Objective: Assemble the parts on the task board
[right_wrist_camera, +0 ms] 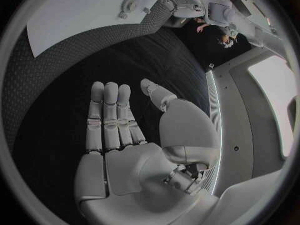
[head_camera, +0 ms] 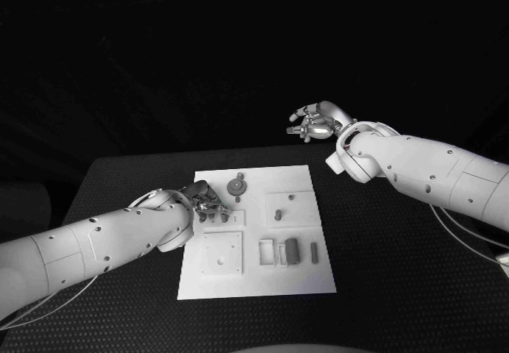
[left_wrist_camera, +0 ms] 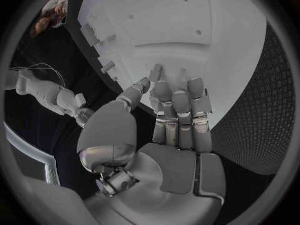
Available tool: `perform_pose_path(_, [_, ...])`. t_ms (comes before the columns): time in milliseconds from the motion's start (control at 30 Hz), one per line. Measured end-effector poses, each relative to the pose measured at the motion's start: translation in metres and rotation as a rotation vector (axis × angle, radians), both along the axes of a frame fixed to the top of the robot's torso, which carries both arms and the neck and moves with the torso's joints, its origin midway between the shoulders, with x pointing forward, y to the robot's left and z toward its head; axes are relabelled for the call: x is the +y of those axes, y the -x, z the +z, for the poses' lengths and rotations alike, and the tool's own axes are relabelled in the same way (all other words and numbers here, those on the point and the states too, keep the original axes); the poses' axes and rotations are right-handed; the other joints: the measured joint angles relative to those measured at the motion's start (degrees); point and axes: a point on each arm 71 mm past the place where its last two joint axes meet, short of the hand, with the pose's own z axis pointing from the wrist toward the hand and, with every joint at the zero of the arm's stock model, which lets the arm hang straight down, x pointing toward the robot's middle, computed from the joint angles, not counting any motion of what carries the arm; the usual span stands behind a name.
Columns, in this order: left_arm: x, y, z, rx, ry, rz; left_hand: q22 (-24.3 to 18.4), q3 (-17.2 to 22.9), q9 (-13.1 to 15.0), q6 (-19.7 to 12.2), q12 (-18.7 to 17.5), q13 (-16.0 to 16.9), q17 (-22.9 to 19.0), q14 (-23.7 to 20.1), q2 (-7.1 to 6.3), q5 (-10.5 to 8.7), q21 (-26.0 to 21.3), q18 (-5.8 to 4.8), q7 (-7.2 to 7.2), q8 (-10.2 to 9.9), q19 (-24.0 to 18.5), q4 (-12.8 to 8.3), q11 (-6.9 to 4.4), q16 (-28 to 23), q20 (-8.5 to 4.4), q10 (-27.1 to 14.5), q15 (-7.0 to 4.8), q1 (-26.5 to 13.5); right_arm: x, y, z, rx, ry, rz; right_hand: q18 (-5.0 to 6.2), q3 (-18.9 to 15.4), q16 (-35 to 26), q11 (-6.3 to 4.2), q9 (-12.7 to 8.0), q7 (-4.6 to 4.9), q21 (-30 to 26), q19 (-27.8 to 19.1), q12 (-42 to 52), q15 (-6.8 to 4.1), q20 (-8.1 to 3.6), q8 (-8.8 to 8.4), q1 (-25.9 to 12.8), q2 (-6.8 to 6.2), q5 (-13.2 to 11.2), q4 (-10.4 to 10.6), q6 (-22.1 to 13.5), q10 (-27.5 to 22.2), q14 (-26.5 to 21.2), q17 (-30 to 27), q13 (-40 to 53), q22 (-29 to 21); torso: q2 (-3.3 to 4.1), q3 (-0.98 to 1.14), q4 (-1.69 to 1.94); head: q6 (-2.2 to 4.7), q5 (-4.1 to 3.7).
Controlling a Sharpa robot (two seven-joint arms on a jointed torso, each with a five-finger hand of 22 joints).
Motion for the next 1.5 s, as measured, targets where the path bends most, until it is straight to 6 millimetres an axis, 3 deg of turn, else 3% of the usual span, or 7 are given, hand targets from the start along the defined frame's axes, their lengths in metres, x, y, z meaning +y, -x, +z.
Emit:
perform_pose_path(300, [0.0006,0.0001,-0.0001,0.001,-0.001,0.002,0.05,-0.33,0.08,-0.03,0.00,-0.01,0.00,0.00,-0.70,-0.79,0.00,0.00,-0.03,0.00,0.08,0.83,0.00,0.00,-0.07,0.00,0.01,-0.70,-0.0002,0.0001,-0.0002,0.001,0.000,0.000,0.00,-0.16,0.00,0.00,-0.05,0.00,0.00,0.00,0.00,0.00,0.00,0.00,0.00,0.00,0.00,0.16,0.00,0.00,0.00,0.06,-0.06,0.05,0.00,0.01,0.01,-0.01,0.05])
perform_pose_path(533, [0.0015,0.0001,-0.0004,0.003,-0.003,0.006,0.04,-0.59,0.18,-0.09,0.00,0.06,-0.05,0.01,-2.73,-9.59,-0.58,0.00,-0.10,-0.21,0.10,4.05,0.00,0.00,-0.08,0.00,0.02,-3.49,-0.0007,0.0001,-0.0004,0.001,0.000,-0.001,0.00,-0.01,-0.23,0.00,-0.05,0.01,0.00,0.00,0.00,0.00,0.00,0.00,0.00,0.00,0.00,0.32,-0.01,0.00,0.00,0.11,-0.12,0.05,0.00,0.01,0.00,0.02,0.05])
perform_pose_path(600, [0.0019,0.0001,-0.0005,0.004,-0.004,0.009,0.04,-0.52,0.22,-0.09,0.00,0.06,-0.05,0.01,-3.22,-10.66,-0.58,0.00,-0.11,-0.21,0.21,4.78,0.00,0.00,-0.19,0.00,0.02,-3.98,-0.0011,0.0001,-0.0004,0.001,0.000,-0.001,0.00,0.00,-0.23,0.00,-0.05,0.01,0.00,0.00,0.00,0.00,0.00,0.00,-0.03,0.03,0.00,0.32,-0.01,0.00,0.00,0.11,-0.12,0.05,0.00,0.01,0.01,0.02,0.01])
perform_pose_path(933, [0.0034,0.0002,-0.0014,0.015,-0.014,0.019,0.03,-2.97,0.58,-0.07,0.00,0.29,-0.05,-0.14,-2.83,-10.87,-0.85,0.00,-0.21,-0.21,0.29,4.67,0.00,0.00,-0.25,0.00,-0.11,-5.77,-0.0024,0.0002,-0.0006,0.002,0.000,-0.003,0.00,0.00,-0.23,0.00,-0.10,0.02,0.00,0.00,0.23,0.00,0.00,0.00,-0.23,0.23,0.00,0.31,-0.02,0.00,0.00,0.21,-0.19,0.11,-0.02,0.01,0.01,0.09,-0.07])
perform_pose_path(1033, [0.0035,0.0003,-0.0018,0.022,-0.021,0.019,0.03,-3.60,0.73,-0.11,0.00,0.32,0.02,-0.15,-1.76,-10.16,-0.85,0.00,-0.31,-0.21,0.29,4.04,0.00,0.00,-0.25,0.00,-0.12,-5.29,-0.0022,0.0002,-0.0007,0.002,0.000,-0.003,0.00,0.00,-0.23,0.00,-0.10,-0.03,0.00,0.00,0.23,0.00,0.00,0.00,-0.23,0.23,0.00,0.31,0.03,0.00,0.00,0.22,-0.19,0.11,-0.02,0.00,0.01,0.11,-0.09])
perform_pose_path(1267, [0.0023,0.0005,-0.0042,0.063,-0.058,0.003,0.02,-4.85,0.98,0.04,0.00,0.36,0.02,-0.15,1.01,-3.03,-0.85,0.00,-0.56,-0.20,0.29,1.46,0.00,0.00,-0.25,0.00,-0.12,-4.61,-0.0018,-0.0001,-0.0010,0.003,0.001,-0.002,0.00,0.00,-0.23,0.00,-0.09,-0.11,0.00,0.00,0.23,0.00,0.00,0.00,-0.23,0.23,0.00,0.31,0.11,0.00,0.00,0.22,-0.19,0.10,-0.01,0.01,-0.01,0.12,-0.13])
perform_pose_path(1500, [0.0026,-0.0064,-0.0001,0.095,-0.099,-0.008,0.02,-5.15,1.01,0.32,0.00,0.35,0.02,-0.15,1.92,0.97,-0.85,0.00,-0.49,-0.14,0.29,1.05,0.00,0.01,-0.25,0.00,-0.12,-5.52,-0.0007,-0.0004,-0.0013,0.005,0.000,-0.001,0.00,0.00,-0.23,0.00,-0.09,-0.10,0.00,0.00,0.23,0.00,0.00,0.00,-0.23,0.22,0.00,0.31,0.10,0.00,0.00,0.28,-0.24,0.10,0.00,0.03,-0.03,0.04,-0.15])
